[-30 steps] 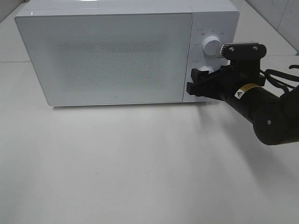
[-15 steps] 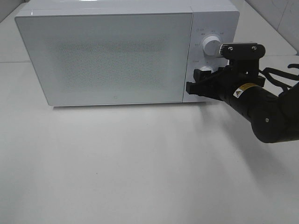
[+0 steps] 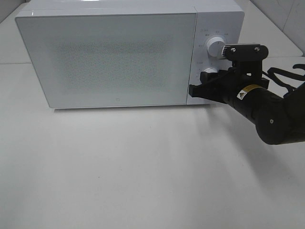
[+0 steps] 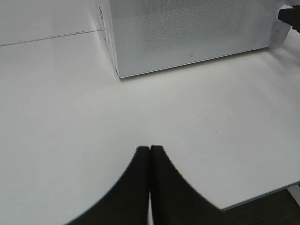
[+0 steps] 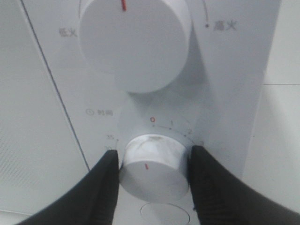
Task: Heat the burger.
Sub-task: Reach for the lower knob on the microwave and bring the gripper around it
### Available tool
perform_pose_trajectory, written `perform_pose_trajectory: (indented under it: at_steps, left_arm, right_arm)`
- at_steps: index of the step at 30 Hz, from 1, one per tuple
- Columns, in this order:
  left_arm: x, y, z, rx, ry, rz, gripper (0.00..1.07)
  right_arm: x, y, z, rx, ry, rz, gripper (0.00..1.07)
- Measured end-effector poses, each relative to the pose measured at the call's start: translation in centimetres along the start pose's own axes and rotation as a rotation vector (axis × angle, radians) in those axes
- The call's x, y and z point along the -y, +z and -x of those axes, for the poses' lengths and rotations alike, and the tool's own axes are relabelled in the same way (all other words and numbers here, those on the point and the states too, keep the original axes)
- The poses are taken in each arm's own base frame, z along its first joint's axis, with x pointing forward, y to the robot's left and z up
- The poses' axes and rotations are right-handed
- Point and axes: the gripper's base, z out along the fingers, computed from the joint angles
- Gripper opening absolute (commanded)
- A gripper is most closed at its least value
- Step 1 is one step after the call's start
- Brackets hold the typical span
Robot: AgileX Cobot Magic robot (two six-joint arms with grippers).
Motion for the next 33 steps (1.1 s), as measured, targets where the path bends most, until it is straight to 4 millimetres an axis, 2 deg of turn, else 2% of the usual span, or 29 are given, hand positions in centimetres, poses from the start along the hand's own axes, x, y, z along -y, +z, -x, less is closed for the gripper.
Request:
perform_pose_trajectory:
  at_steps: [1,2,3,6,13,19,22,24,25,26,27,29,30,32,33]
  left_arm:
    - [0.00,0.00,0.00,0.000,0.000,0.000,0.00]
    - [0.00,0.00,0.00,0.000,0.000,0.000,0.00]
    - [0.00,0.00,0.00,0.000,0.000,0.000,0.00]
    - [0.00,0.00,0.00,0.000,0.000,0.000,0.00]
    - [0.00,0.00,0.00,0.000,0.000,0.000,0.00]
    - [0.00,0.00,0.00,0.000,0.000,0.000,0.00]
    - [0.00,0.00,0.00,0.000,0.000,0.000,0.00]
    - [0.00,0.00,0.00,0.000,0.000,0.000,0.00]
    - [0.00,0.00,0.00,0.000,0.000,0.000,0.00]
    - [0.00,0.00,0.00,0.000,0.000,0.000,0.00]
    - [0.00,0.00,0.00,0.000,0.000,0.000,0.00]
    - [0.00,0.00,0.00,0.000,0.000,0.000,0.00]
    - [0.00,0.00,0.00,0.000,0.000,0.000,0.00]
    - [0.00,0.00,0.00,0.000,0.000,0.000,0.00]
    - [0.00,0.00,0.00,0.000,0.000,0.000,0.00]
  right_arm:
    - [0.00,0.00,0.00,0.000,0.000,0.000,0.17]
    - [0.00,0.00,0.00,0.000,0.000,0.000,0.17]
    - [0.00,0.00,0.00,0.000,0.000,0.000,0.09]
    - [0.00,0.00,-0.03,-0.003,0.000,0.000,0.00]
    - [-0.01,0.02,-0.07,-0.009,0.019,0.000,0.00]
    - [0.05,0.02,-0.07,-0.009,0.120,-0.006,0.00]
    - [0.05,0.07,-0.04,-0.009,0.223,-0.011,0.00]
    - [0.07,0.07,-0.09,-0.013,0.368,-0.017,0.00]
    - [0.07,0.07,-0.09,-0.013,0.368,-0.017,0.00]
    - [0.09,0.11,-0.10,-0.015,0.484,-0.023,0.00]
    - [0.09,0.11,-0.10,-0.015,0.484,-0.023,0.00]
    - [0.05,0.10,-0.18,-0.023,0.752,-0.024,0.00]
    - [0.05,0.10,-0.18,-0.023,0.752,-0.024,0.00]
    - [-0.10,0.11,-0.19,-0.029,0.950,-0.012,0.00]
    - [-0.10,0.11,-0.19,-0.029,0.950,-0.012,0.00]
